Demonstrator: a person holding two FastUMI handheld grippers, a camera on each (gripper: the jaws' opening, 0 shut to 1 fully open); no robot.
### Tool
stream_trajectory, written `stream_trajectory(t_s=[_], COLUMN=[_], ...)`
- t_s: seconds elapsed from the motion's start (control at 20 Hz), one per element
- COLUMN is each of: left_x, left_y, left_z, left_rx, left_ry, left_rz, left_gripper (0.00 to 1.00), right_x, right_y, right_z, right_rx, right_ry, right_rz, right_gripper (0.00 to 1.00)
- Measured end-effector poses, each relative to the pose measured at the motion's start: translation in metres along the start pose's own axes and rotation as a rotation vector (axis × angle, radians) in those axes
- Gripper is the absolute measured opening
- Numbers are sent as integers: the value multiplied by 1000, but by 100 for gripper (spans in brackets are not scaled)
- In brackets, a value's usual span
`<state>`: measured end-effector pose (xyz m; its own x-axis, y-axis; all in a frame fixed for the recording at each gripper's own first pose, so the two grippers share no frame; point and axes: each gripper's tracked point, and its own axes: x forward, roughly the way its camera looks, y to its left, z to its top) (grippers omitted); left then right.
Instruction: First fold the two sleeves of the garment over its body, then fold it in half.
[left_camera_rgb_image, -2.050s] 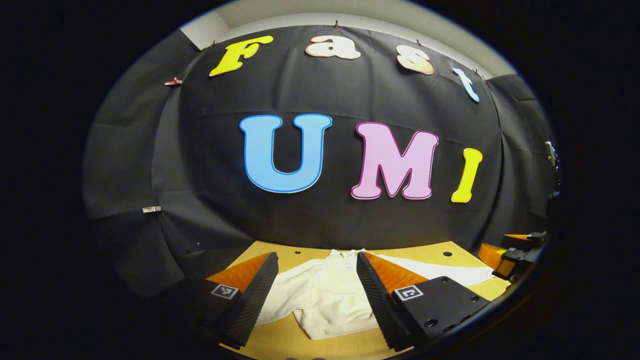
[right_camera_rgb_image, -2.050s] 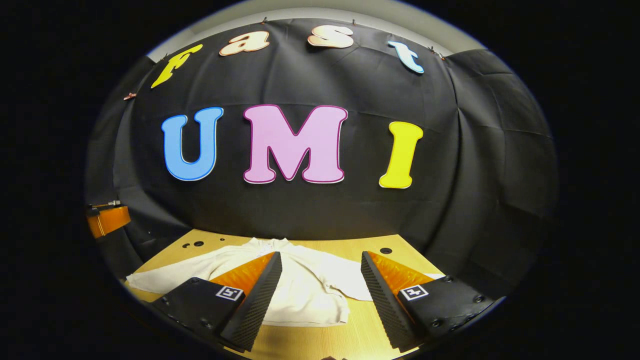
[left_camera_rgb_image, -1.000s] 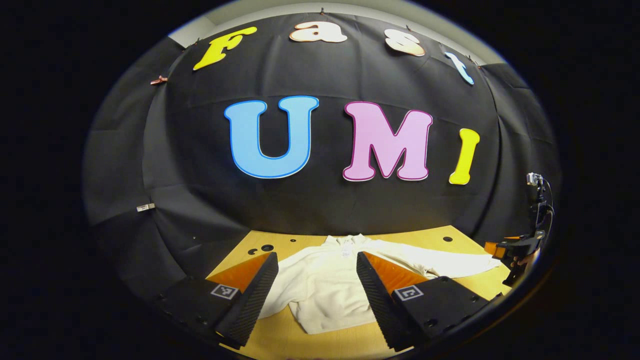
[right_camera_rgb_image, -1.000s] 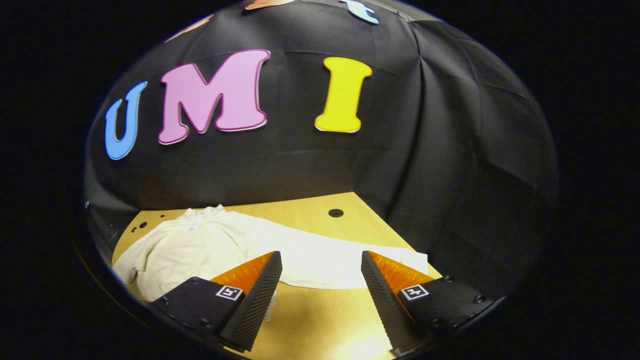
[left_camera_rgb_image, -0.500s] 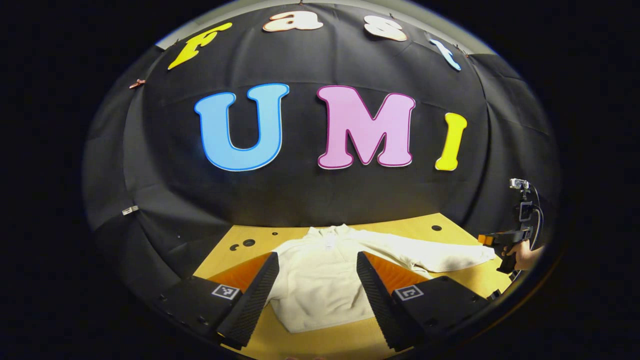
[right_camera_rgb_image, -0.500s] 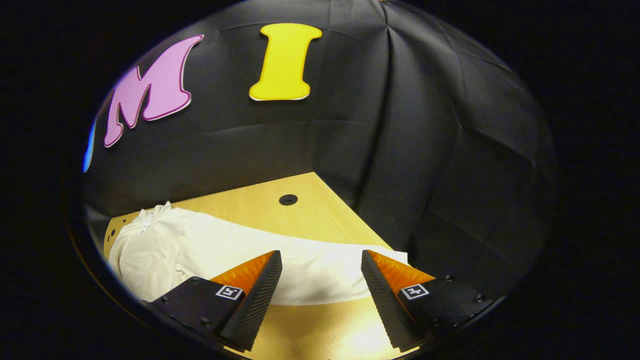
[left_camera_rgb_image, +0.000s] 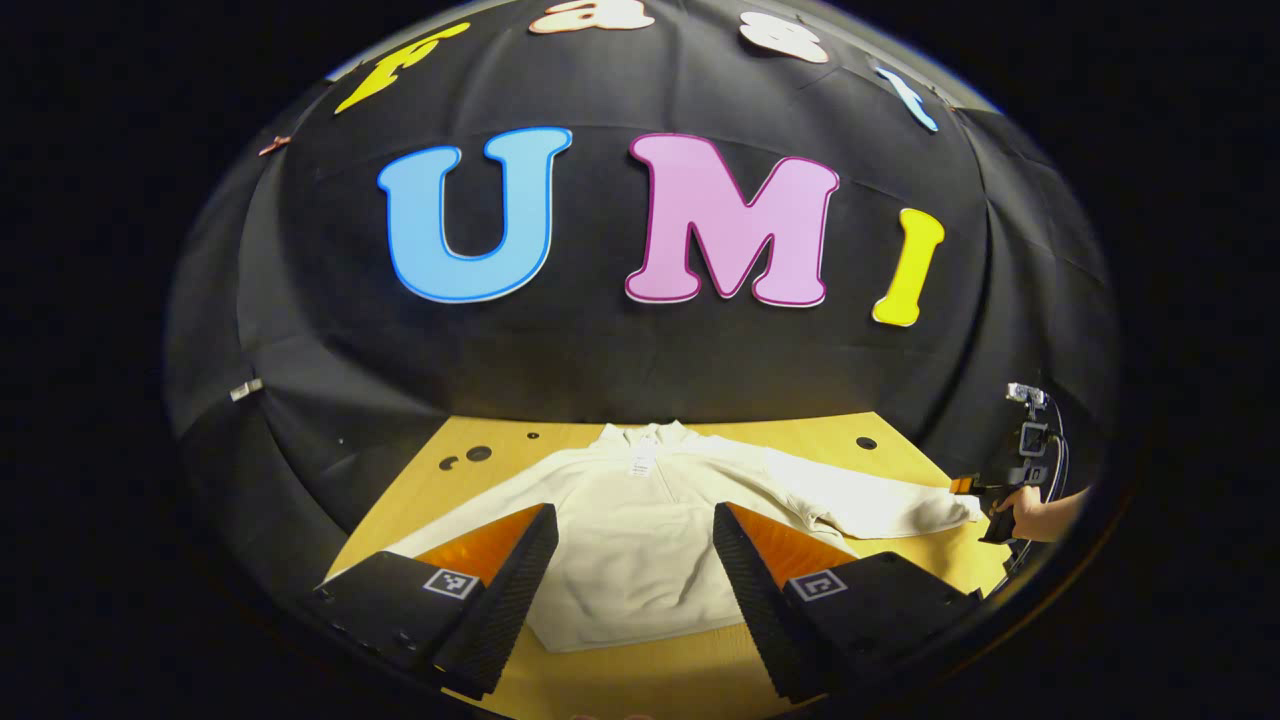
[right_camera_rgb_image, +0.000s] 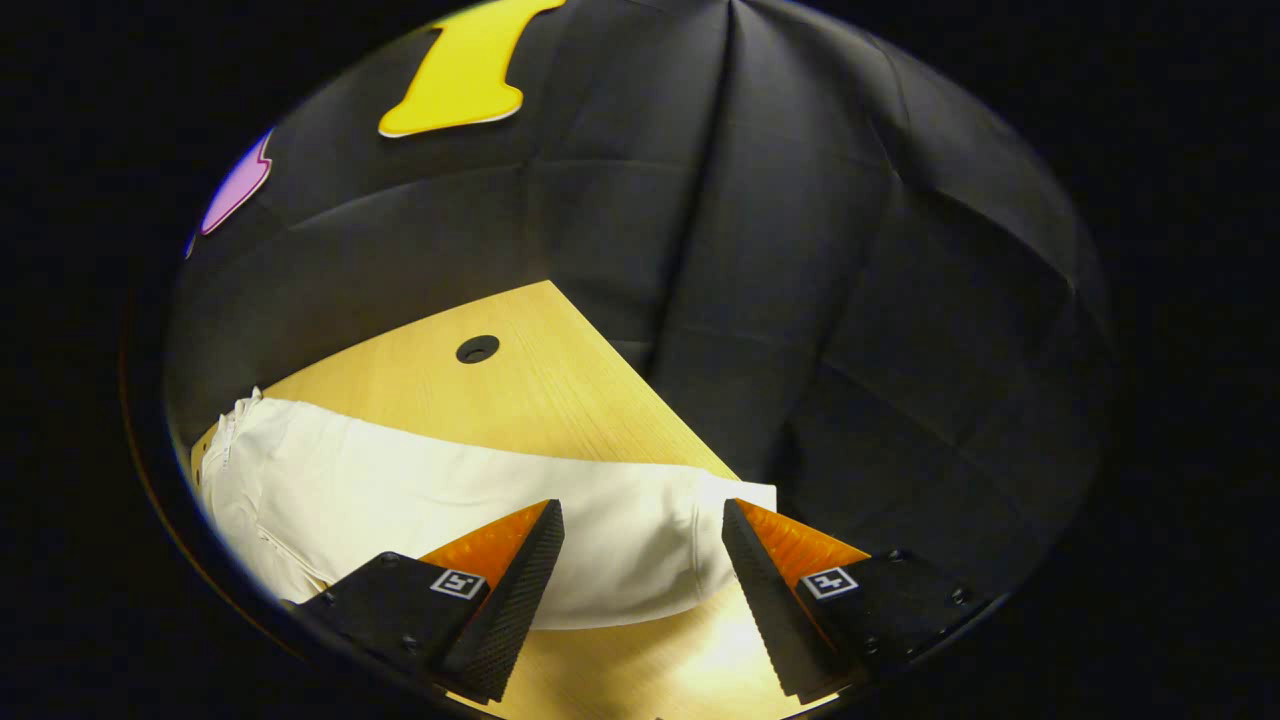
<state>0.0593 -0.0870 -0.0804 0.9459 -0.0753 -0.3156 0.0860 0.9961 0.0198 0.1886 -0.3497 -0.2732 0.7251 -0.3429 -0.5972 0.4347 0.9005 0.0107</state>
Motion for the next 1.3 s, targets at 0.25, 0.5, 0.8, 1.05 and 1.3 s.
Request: stream_trajectory(t_s=[0.25, 0.5, 0.8, 1.05, 1.3], left_x=[8, 6, 3, 1, -3], left_y=[7, 3, -6, -4, 8], left_z=[-19, -22, -20, -20, -25], left_rx=[-41, -27, -6, -6, -47], left_ry=[60, 66, 40, 32, 37], left_rz=[38, 31, 16, 18, 47], left_gripper=[97, 98, 100, 97, 97], right_x=[28, 37, 23, 33, 29], right_y=[-23, -26, -16, 10, 15], right_z=[-25, -34, -33, -34, -34], right_rx=[27, 77, 1, -133, -150], right_ry=[87, 134, 64, 37, 73], right_rz=[-38, -50, -7, -35, 5], right_gripper=[98, 97, 77, 18, 6])
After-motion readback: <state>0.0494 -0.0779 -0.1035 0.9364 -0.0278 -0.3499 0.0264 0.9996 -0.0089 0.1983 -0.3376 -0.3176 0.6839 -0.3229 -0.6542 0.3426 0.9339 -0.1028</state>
